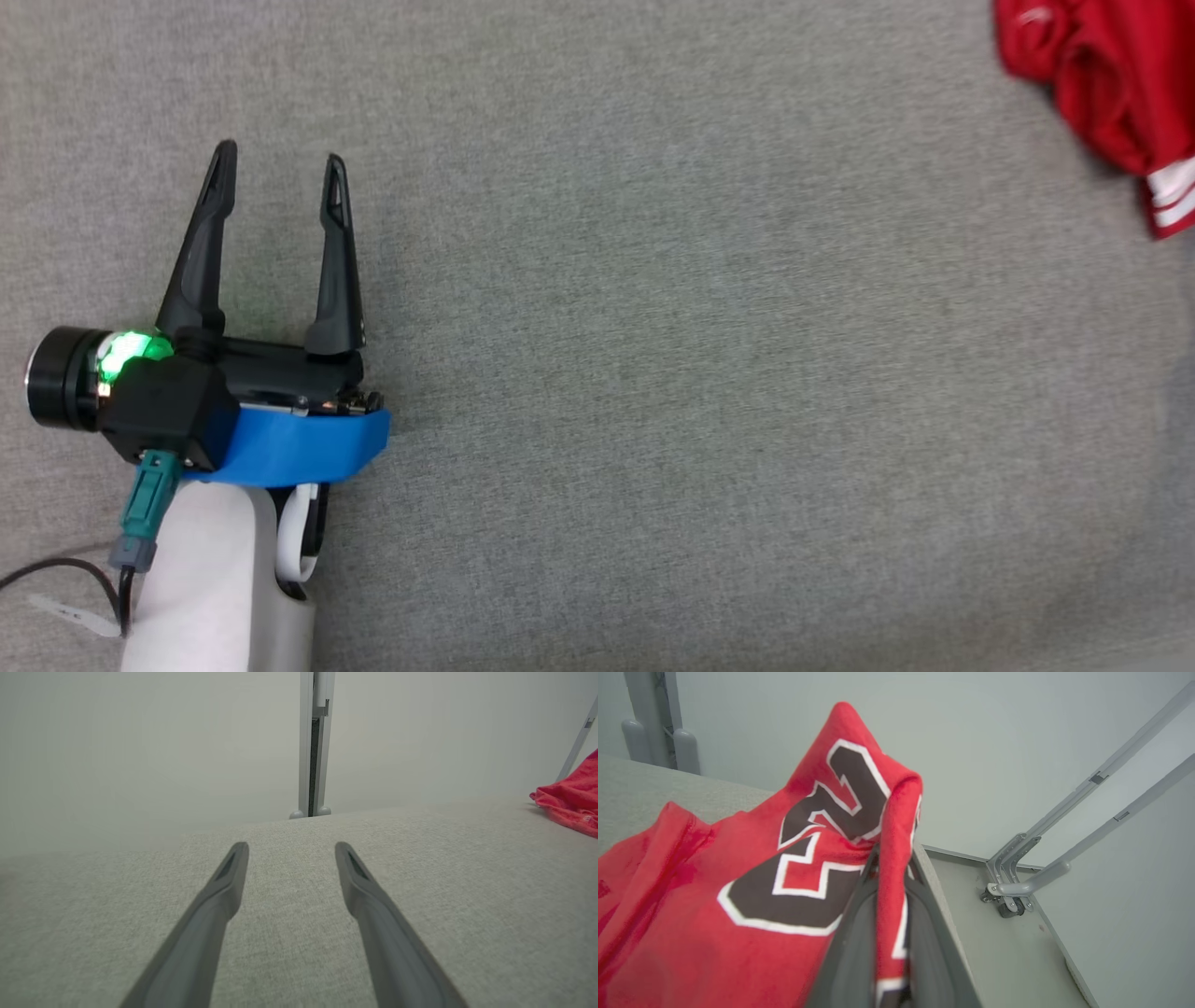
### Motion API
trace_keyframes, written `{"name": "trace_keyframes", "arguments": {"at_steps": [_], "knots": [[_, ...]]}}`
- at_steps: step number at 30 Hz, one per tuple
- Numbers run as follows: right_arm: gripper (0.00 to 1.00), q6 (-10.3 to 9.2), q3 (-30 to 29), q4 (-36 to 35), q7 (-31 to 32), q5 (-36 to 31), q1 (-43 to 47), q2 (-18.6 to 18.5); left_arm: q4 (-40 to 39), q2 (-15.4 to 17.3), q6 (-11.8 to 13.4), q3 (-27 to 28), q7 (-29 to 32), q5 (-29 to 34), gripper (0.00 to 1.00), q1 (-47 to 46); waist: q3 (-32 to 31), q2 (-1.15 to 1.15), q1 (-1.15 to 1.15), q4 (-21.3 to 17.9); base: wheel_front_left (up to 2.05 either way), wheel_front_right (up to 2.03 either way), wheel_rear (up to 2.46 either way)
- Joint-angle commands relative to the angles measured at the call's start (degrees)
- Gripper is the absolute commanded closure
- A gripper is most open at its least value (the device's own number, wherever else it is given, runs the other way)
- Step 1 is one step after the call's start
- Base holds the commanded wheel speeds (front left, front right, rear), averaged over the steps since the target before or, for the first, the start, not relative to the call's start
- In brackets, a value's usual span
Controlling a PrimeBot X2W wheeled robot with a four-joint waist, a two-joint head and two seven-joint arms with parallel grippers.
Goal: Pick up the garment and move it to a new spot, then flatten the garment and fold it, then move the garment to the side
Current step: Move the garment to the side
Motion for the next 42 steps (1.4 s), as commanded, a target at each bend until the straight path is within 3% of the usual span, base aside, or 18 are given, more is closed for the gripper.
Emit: {"name": "trace_keyframes", "arguments": {"at_steps": [1, 10, 11, 12, 21, 30, 42], "knots": [[1.0, -0.11, -0.47, 1.26, 0.29, 0.64, -1.72, -1.05, -0.38, 0.34, 0.29, -0.17, -0.17, 0.25, 0.0, -1.0, 1.55, 0.0, -0.01, 0.72, 0.0, 0.0, 0.0], [0.98, -0.11, -1.72, 9.14, -0.2, 1.08, -6.4, -4.56, -0.44, 0.43, 0.51, -0.82, -0.15, 0.31, 0.0, -2.9, 3.53, 0.0, -0.01, 1.69, 0.0, 0.0, 0.0], [0.59, -0.11, -1.59, 9.73, -0.5, 1.05, -6.8, -4.36, -0.46, 0.53, 0.53, -0.79, -0.15, 0.34, 0.0, -2.91, 3.6, 0.0, -0.01, 1.64, 0.0, 0.0, 0.0], [0.0, -0.11, -1.51, 10.27, -1.03, 0.84, -7.14, -4.26, -0.42, 0.63, 0.54, -0.79, -0.13, 0.36, 0.0, -2.88, 3.62, 0.0, -0.01, 1.59, 0.0, 0.0, 0.0], [0.0, -0.11, -3.02, 12.99, -5.9, -2.76, -8.14, -2.79, 0.19, 0.77, 0.92, -0.6, -0.04, -0.33, 0.0, -1.71, 1.02, 0.0, -0.01, 1.21, 0.0, 0.0, 0.0], [0.0, -0.1, -6.53, 0.42, -7.02, -6.62, -0.02, 6.77, 1.71, 0.45, 1.37, 1.0, -0.08, -2.34, 0.0, 3.22, -8.89, 0.0, -0.01, 1.77, 0.0, 0.0, 0.0], [0.0, -0.09, -3.21, -17.55, -7.06, -7.32, 19.56, 22.05, 4.32, -0.05, 1.17, 2.21, -0.09, -4.48, 0.0, 11.18, -19.93, 0.0, -0.01, 3.99, 0.0, 0.0, 0.0]]}}
